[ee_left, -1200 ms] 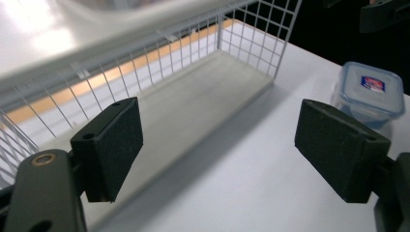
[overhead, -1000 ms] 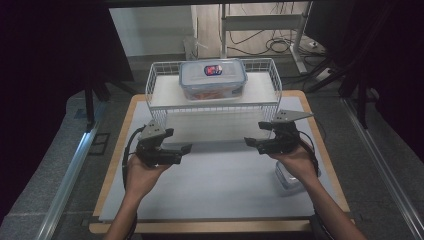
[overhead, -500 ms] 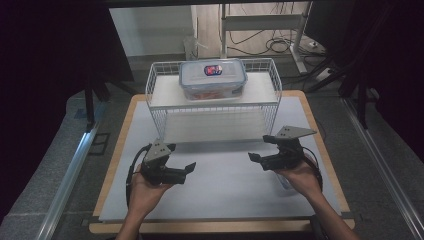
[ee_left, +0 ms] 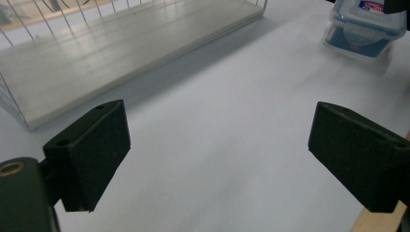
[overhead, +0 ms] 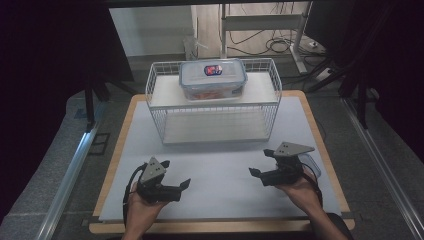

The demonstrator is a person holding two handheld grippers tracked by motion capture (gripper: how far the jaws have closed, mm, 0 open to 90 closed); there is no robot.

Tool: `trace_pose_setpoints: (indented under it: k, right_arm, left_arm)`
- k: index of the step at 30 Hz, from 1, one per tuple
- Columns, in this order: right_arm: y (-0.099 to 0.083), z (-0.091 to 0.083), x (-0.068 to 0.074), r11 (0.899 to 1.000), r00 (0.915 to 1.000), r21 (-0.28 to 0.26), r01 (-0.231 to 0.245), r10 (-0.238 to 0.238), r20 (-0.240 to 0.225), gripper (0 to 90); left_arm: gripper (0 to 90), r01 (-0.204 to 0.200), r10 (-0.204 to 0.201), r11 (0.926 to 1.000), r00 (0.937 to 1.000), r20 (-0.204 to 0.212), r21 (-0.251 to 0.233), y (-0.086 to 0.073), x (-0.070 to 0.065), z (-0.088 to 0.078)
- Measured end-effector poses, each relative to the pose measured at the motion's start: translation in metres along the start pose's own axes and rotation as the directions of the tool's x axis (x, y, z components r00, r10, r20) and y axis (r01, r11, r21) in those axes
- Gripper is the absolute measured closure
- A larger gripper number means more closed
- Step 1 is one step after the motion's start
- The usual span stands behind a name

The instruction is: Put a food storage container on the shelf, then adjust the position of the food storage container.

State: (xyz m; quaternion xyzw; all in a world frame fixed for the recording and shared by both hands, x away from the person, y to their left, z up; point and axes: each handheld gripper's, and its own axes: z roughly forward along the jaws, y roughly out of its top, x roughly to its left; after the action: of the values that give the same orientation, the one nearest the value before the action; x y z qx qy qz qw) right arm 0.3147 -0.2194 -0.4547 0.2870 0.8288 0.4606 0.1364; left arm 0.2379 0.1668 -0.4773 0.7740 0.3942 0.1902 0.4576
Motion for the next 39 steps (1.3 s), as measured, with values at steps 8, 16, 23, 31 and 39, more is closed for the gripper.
trace_pose_setpoints:
  k: [8,16,23,31,39]
  right_arm:
    - [-0.022,-0.001,0.007,0.999,0.9991,0.042,0.029,-0.030,0.029,12.6]
    - [-0.034,0.002,0.010,0.996,0.9975,0.069,0.056,-0.059,0.041,12.5]
    - [-0.039,0.004,0.008,0.992,0.9955,0.102,0.072,-0.078,0.053,12.6]
    - [-0.040,0.007,0.003,0.989,0.9964,0.148,0.009,-0.021,0.083,4.3]
    - [-0.038,0.006,0.002,0.986,0.9928,0.169,0.009,-0.029,0.117,3.4]
  left_arm:
    - [6.5,0.024,-0.023,0.9994,0.9997,-0.011,0.026,-0.023,-0.003,-0.005]
    - [3.8,0.015,-0.013,0.9981,0.9996,-0.026,0.060,-0.034,-0.001,-0.002]
    - [3.4,-0.001,0.004,0.9983,0.9983,-0.058,0.059,-0.037,0.002,-0.003]
    - [3.3,-0.013,0.017,0.9974,0.9981,-0.059,0.071,-0.037,0.001,-0.001]
    - [3.4,-0.001,0.005,0.9979,0.9980,-0.063,0.065,-0.037,0.003,-0.003]
